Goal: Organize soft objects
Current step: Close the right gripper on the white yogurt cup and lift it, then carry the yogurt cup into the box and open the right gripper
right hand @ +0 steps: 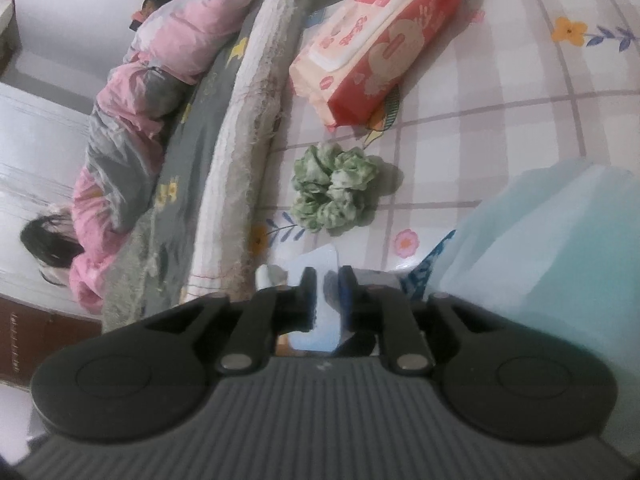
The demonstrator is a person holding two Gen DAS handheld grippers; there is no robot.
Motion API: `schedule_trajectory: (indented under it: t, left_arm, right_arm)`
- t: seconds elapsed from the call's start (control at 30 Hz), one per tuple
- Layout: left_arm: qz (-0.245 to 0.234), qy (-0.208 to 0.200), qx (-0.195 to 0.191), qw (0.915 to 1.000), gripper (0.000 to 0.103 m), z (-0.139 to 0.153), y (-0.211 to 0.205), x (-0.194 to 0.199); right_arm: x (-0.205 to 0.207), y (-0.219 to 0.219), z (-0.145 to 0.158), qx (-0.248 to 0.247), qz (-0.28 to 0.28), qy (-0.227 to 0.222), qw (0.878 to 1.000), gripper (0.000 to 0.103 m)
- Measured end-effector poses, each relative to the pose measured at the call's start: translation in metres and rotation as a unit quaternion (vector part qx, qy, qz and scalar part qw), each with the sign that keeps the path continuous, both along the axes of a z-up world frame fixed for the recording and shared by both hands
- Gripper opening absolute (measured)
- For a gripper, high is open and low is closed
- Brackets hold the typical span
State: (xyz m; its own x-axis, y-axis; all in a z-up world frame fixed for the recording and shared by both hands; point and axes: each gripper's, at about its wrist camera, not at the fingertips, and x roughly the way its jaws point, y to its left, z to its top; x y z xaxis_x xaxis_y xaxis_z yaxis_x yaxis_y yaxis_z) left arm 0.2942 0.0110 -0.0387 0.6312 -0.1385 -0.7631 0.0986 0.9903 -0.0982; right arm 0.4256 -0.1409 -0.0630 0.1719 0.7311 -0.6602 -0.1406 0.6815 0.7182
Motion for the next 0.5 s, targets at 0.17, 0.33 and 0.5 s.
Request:
schedule_trajectory:
  t: [0.17, 0.33, 0.5]
  left_arm:
    - [0.01, -0.017, 0.012, 0.9997, 0.064, 0.029, -0.001, -0.017]
    - [0.009, -0.049, 0.019, 0.9986, 0.064, 0.072, -0.014, -0.042]
    - [-0.025, -0.082, 0.011, 0.9962, 0.064, 0.113, -0.048, -0.072]
  right_arm:
    - [-0.009, 0.001, 0.017, 0.02, 0.006, -0.007, 1.0, 0.015]
    - [-0.031, -0.013, 0.057, 0.052, 0.009, -0.035, 0.998, 0.015]
    - [-0.067, -0.059, 0.101, 0.088, -0.01, -0.068, 0.994, 0.015]
